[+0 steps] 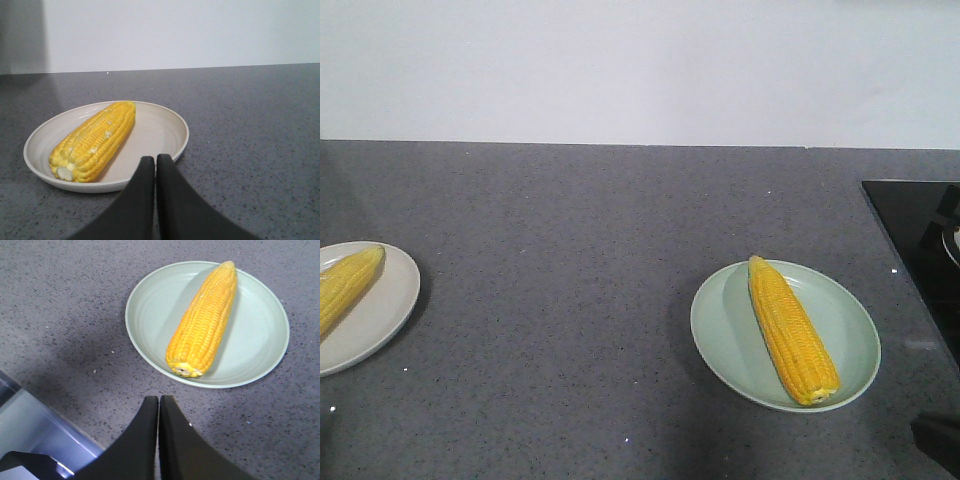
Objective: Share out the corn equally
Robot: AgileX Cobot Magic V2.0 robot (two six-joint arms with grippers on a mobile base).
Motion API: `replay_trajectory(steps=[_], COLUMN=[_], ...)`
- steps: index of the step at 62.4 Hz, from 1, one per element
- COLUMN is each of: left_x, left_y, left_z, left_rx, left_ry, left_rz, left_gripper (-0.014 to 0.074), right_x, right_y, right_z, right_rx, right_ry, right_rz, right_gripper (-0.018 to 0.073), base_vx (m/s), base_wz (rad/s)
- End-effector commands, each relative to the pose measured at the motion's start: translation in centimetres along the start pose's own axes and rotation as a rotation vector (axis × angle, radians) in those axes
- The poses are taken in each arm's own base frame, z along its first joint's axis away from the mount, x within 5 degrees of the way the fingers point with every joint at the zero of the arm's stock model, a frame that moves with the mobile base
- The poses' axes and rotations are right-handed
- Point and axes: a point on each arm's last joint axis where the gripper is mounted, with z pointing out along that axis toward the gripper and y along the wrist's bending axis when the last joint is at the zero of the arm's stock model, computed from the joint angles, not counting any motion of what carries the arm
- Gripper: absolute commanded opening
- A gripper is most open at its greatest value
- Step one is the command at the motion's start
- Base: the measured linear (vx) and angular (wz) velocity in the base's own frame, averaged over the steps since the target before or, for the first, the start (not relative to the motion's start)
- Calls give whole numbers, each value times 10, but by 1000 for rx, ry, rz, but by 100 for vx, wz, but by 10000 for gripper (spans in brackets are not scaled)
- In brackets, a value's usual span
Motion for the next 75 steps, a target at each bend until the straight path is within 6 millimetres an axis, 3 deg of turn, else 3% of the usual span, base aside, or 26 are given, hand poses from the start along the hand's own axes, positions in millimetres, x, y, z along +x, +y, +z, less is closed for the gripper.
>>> replay_trajectory(steps=[1, 17, 37, 51, 66, 75], left_x=[-6, -6, -6, -7, -6, -6], left_y=[0, 0, 0, 0, 0, 0], left_z=[-1, -1, -1, -1, -1, -1], left_rx=[0, 0, 0, 0, 0, 0], left_ry=[-88, -88, -88, -88, -85, -85], left_rz=[-10, -10, -10, -10, -10, -10], left_gripper=[-7, -7, -7, -7, -7, -7], right_x=[-9, -1, 60, 89, 90, 88], right_y=[-7, -12, -17, -22, -23, -23], right_z=[-4, -15, 5, 23, 29, 28], right_rx=[82, 284, 451, 483, 485, 491], right_ry=[-53, -267, -493, -571, -779, -796], right_rz=[-49, -107, 84, 254, 191, 173], right_gripper=[-4, -3, -1, -1, -1, -1], base_vx=[0, 0, 0, 0, 0, 0], base_wz=[0, 0, 0, 0, 0, 0])
